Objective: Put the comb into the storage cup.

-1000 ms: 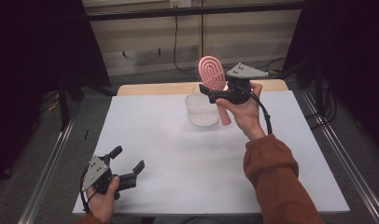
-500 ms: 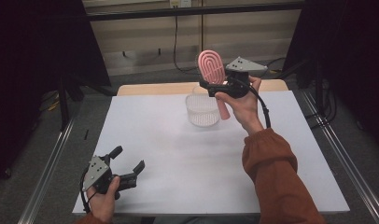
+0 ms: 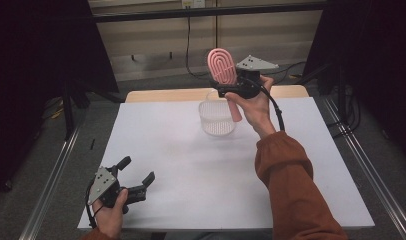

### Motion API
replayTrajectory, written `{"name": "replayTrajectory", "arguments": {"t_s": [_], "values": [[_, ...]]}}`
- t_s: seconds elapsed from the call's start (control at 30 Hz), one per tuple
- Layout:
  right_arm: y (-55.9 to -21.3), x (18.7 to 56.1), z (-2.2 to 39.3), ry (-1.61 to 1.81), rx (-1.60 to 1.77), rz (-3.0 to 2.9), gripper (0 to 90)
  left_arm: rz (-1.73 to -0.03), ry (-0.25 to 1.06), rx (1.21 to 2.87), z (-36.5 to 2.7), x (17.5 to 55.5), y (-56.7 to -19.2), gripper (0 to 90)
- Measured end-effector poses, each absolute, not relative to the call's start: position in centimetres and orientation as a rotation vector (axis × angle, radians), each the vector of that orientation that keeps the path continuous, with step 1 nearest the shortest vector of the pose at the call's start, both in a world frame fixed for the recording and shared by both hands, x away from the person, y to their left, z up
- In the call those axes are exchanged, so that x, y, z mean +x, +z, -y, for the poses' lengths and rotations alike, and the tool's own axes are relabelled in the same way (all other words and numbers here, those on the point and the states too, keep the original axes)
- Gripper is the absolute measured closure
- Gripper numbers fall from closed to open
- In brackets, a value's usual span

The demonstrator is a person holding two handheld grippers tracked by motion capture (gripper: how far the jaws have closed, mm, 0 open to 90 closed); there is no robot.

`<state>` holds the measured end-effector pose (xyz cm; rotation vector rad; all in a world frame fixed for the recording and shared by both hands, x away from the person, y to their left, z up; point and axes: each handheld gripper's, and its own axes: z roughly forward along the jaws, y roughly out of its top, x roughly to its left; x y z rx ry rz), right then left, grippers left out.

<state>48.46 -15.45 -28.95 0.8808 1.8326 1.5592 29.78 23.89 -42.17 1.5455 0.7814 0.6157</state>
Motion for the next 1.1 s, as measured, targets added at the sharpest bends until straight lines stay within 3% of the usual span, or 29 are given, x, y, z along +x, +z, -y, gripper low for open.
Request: {"name": "replayTrajectory", "arguments": {"t_s": [1.1], "values": [[-28.4, 51.8, 13.7, 1.576, 0.847, -1.778, 19.4, -0.766, 0.621, 1.545, -24.0, 29.8, -42.1, 3.4]]}}
